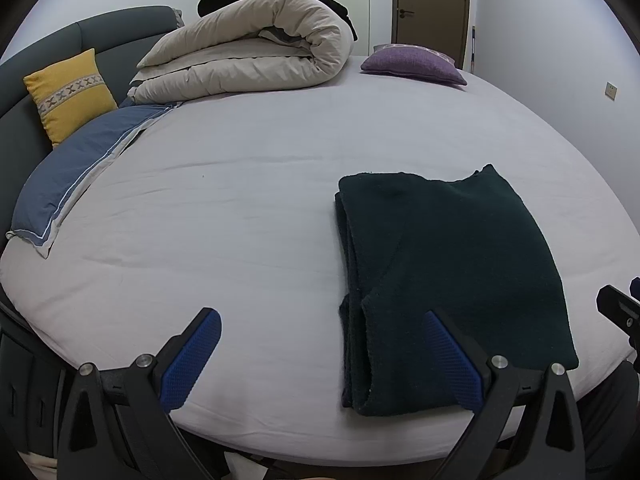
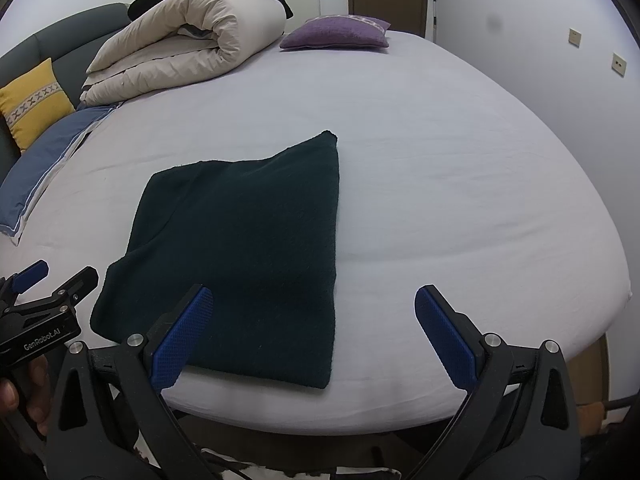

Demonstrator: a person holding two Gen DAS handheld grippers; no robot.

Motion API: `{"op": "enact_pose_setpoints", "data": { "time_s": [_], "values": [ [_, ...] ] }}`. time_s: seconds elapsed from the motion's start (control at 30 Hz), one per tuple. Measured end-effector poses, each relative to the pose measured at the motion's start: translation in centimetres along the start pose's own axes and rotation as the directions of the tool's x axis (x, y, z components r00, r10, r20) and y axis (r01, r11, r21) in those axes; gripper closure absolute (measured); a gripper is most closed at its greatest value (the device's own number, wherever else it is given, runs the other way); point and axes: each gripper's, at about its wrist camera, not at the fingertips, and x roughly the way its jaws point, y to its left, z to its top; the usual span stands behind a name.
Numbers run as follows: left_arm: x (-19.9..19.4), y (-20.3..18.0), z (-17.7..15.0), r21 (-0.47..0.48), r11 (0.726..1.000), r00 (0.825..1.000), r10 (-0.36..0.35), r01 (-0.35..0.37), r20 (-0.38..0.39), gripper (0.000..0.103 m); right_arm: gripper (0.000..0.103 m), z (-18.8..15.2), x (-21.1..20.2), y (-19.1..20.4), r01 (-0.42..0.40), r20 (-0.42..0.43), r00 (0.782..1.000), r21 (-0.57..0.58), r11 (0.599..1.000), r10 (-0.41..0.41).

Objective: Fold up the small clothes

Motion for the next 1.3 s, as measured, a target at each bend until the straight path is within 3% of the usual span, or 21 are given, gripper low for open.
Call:
{"op": "enact_pose_setpoints", "data": {
  "time_s": [1.3],
  "values": [
    [-0.07, -0.29, -0.08, 0.000, 1.000, 1.000, -0.009, 0.009, -0.009, 0.000, 0.001, -0.32, -0.40, 0.38, -0.005, 0.000, 1.000, 0.001, 1.000, 0.005]
  ]
}}
